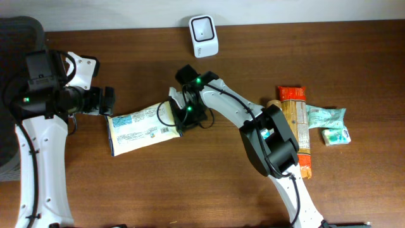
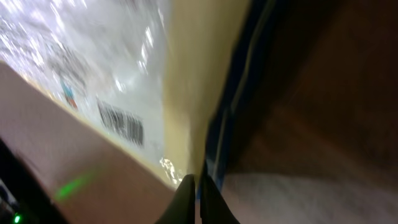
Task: Scan the item barcode
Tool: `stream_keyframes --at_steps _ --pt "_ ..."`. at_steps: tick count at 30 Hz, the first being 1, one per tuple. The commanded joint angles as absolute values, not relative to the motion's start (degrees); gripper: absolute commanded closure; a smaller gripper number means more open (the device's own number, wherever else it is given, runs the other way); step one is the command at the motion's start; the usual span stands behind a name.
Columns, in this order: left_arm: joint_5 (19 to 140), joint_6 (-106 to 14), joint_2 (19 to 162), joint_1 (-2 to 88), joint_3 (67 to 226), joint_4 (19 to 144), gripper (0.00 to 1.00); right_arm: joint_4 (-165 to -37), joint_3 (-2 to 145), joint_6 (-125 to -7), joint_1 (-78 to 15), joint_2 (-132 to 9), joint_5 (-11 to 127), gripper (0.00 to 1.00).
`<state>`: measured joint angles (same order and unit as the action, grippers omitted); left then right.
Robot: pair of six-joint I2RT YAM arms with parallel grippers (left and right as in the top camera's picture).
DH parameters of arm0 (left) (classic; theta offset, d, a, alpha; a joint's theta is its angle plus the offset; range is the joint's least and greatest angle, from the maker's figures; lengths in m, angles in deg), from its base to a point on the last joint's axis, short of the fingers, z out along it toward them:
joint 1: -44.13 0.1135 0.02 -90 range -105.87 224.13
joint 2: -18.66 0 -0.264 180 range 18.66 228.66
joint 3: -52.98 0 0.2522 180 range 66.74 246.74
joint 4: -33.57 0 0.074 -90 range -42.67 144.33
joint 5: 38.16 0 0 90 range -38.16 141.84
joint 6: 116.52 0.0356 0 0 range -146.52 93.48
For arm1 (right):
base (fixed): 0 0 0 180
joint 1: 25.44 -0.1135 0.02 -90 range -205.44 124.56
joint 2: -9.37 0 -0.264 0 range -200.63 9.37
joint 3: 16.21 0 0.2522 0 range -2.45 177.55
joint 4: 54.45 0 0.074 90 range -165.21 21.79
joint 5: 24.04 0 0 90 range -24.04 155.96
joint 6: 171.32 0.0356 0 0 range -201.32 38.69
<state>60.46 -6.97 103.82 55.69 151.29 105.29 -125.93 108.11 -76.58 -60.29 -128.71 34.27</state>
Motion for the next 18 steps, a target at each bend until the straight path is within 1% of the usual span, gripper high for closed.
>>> stream_keyframes --at_steps 1,3,4,7,9,10,11,12,14,16,18 --pt "61.1 -6.3 103.5 55.8 151.8 105.3 0.01 -132.0 108.4 -77.6 -60.4 -129.9 32.7 0.94" --pt "61.1 -6.3 103.5 55.8 151.8 105.3 0.01 -136.4 108.5 -83.9 -61.9 -129.8 30.8 0.91" --pt "61.1 -6.3 103.5 55.8 151.8 105.3 0.01 -137.4 109.2 -84.3 -62.2 -129.7 31.9 0.90" --pt "61.1 -6.3 103.5 55.8 151.8 105.3 0.01 -140.6 117.2 -84.3 -61.2 -127.8 38.8 0.80" --pt "61.1 -6.3 103.5 55.8 151.8 105.3 0.01 -141.8 125.7 -84.3 -61.0 -127.5 45.2 0.69" --pt "61.1 -6.3 103.5 55.8 151.8 105.3 0.01 -139.8 129.8 -84.3 -61.1 -127.5 49.1 0.56" --pt "61.1 -6.3 103.5 55.8 151.8 105.3 0.01 -133.6 130.8 -84.3 -61.2 -127.5 51.7 0.46" --pt "61.1 -6.3 103.5 55.8 151.8 105.3 0.01 -130.2 130.8 -84.3 -61.2 -127.8 51.8 0.42" --pt "61.1 -6.3 103.5 55.8 151.8 105.3 0.01 -118.5 129.0 -84.0 -61.4 -129.9 51.9 0.41" --pt "61.1 -6.3 103.5 55.8 151.8 105.3 0.01 -112.3 128.6 -84.1 -61.6 -132.2 51.8 0.40" --pt "61.1 -6.3 103.5 55.8 151.8 105.3 0.01 -106.7 128.6 -84.1 -62.8 -136.5 51.6 0.36"
